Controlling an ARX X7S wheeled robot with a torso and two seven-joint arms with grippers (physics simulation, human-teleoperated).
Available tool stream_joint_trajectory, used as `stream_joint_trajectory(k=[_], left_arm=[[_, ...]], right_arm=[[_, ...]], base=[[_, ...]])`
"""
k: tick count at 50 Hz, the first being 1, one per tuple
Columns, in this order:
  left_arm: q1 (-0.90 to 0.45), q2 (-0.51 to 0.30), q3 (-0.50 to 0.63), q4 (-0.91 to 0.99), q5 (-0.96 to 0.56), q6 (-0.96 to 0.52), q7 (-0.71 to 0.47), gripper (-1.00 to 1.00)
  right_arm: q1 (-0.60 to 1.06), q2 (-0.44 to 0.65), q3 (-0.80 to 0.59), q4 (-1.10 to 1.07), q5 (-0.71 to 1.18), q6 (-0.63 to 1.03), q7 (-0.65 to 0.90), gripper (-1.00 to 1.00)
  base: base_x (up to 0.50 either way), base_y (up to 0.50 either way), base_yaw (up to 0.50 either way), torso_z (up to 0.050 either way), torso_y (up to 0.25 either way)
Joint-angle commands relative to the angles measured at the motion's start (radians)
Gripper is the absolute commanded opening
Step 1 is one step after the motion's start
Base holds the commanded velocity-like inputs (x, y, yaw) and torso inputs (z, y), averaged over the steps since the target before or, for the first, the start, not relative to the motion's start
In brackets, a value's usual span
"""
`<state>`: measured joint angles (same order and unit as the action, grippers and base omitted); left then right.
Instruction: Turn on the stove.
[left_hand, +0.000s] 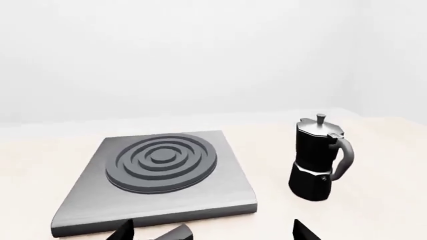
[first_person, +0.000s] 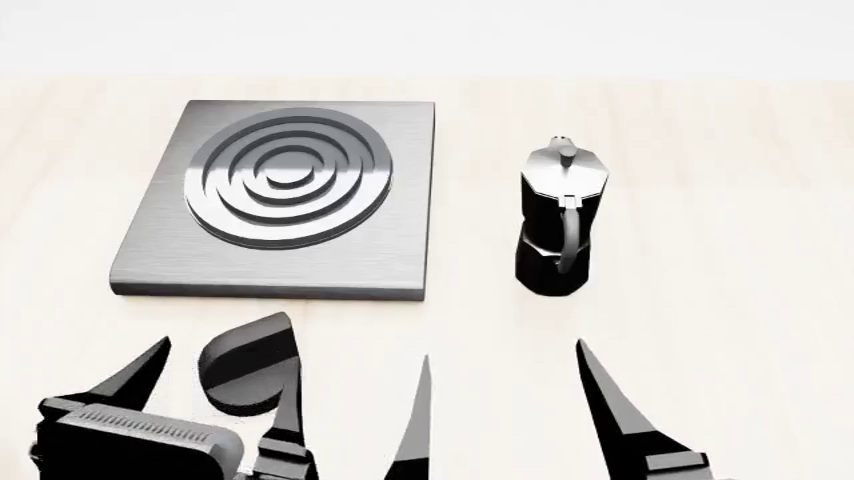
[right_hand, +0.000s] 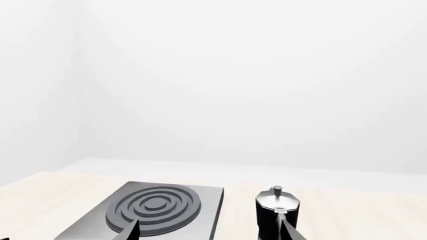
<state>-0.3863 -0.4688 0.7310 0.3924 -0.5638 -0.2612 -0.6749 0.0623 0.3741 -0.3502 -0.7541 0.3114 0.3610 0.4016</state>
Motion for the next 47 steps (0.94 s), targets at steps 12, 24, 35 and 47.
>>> stream_joint_trajectory(k=[12, 24, 35, 47], left_arm=[[0.094, -0.176, -0.102, 0.298, -0.056, -0.001, -0.113, 1.00], [0.213, -0.302, -0.157, 0.403, -0.037, 0.061, -0.155, 1.00], [0.406, -0.373, -0.146, 0.386, 0.101, 0.220, -0.150, 1.00], [0.587, -0.449, -0.180, 0.394, 0.152, 0.372, -0.202, 1.00]], right_arm=[[-0.006, 0.005, 0.011, 0.009, -0.004, 0.004, 0.028, 1.00], [-0.094, 0.028, 0.012, -0.016, -0.055, 0.007, 0.088, 1.00], [-0.199, 0.042, 0.012, -0.023, -0.087, -0.056, 0.116, 1.00], [-0.314, 0.080, 0.018, -0.089, -0.130, -0.113, 0.148, 1.00]], base=[[0.00, 0.00, 0.00, 0.000, 0.000], [0.00, 0.00, 0.00, 0.000, 0.000], [0.00, 0.00, 0.00, 0.000, 0.000], [0.00, 0.00, 0.00, 0.000, 0.000]])
